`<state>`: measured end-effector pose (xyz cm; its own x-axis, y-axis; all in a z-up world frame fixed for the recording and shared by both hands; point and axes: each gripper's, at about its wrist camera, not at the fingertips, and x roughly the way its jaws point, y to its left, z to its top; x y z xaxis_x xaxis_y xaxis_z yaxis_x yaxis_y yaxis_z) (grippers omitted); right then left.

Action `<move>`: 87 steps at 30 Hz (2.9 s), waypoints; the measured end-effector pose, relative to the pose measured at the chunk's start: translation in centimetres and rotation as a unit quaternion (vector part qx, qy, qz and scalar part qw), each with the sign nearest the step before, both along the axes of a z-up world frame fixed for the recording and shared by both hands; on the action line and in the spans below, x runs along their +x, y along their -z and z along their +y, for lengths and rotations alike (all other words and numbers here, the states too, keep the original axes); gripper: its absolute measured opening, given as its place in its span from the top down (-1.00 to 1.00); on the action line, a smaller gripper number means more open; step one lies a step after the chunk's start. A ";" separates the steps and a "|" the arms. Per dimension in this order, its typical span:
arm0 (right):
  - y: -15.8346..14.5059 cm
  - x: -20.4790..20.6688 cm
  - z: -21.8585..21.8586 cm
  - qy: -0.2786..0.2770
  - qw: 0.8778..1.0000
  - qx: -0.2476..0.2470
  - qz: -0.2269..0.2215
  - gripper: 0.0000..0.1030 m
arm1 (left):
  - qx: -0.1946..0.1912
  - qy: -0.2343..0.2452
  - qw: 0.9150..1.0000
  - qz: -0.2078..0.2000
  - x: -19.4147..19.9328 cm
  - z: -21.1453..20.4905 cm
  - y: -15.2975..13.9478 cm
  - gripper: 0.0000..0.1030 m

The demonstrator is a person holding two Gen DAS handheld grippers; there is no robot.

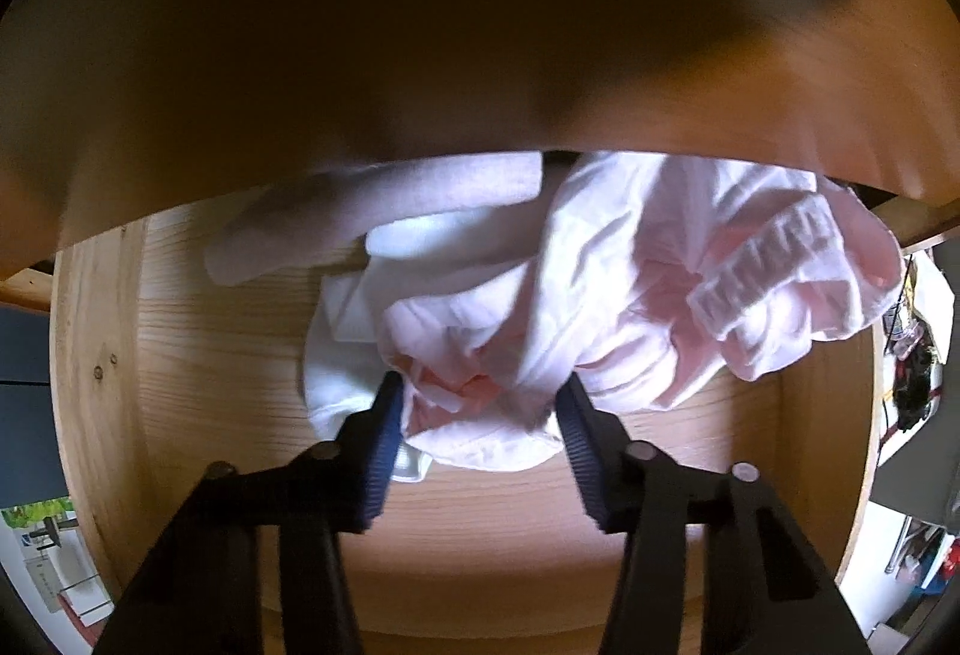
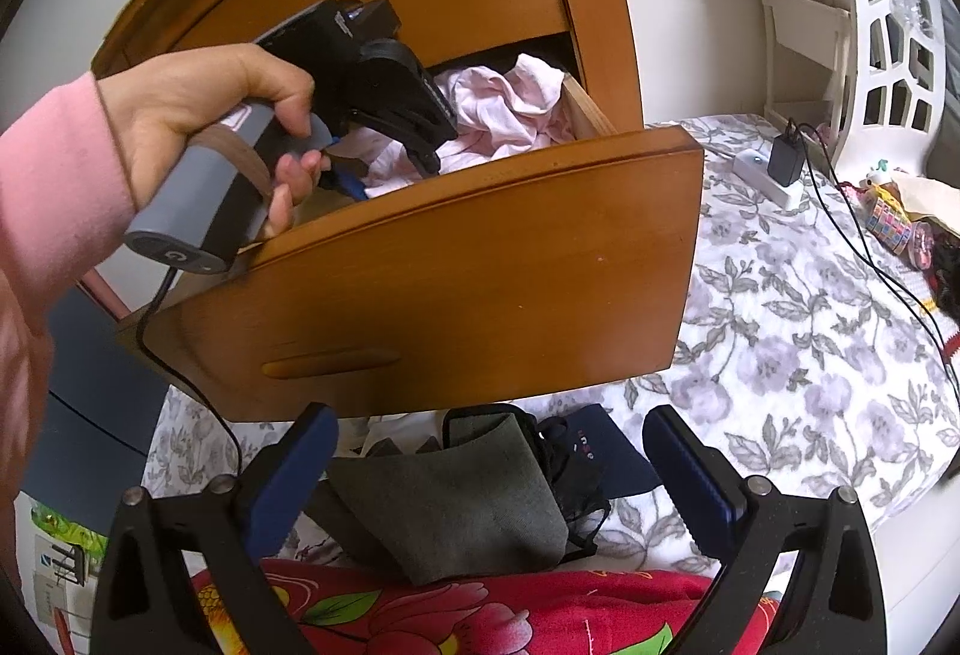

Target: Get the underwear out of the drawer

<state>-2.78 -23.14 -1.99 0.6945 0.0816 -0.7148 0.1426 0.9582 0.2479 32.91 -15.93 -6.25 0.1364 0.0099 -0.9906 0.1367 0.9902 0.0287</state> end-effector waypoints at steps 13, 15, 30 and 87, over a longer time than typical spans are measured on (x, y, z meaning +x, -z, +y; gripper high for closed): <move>0.0 0.0 0.0 0.001 1.000 0.000 -0.001 -1.00 | -0.027 0.013 0.999 -0.035 -0.6 0.3 -1.4 0.78; 0.0 0.0 0.0 0.001 1.000 -0.001 -0.001 -1.00 | -0.031 0.019 0.998 -0.044 -0.9 0.2 -1.8 0.79; 0.0 -0.1 -0.1 0.001 1.000 -0.002 -0.002 -1.00 | -0.072 0.046 0.987 -0.139 -4.8 0.6 -5.9 0.82; -0.2 -0.4 0.3 0.002 1.000 -0.018 -0.003 -1.00 | -0.001 0.110 0.991 -0.072 -7.8 1.5 -5.7 0.11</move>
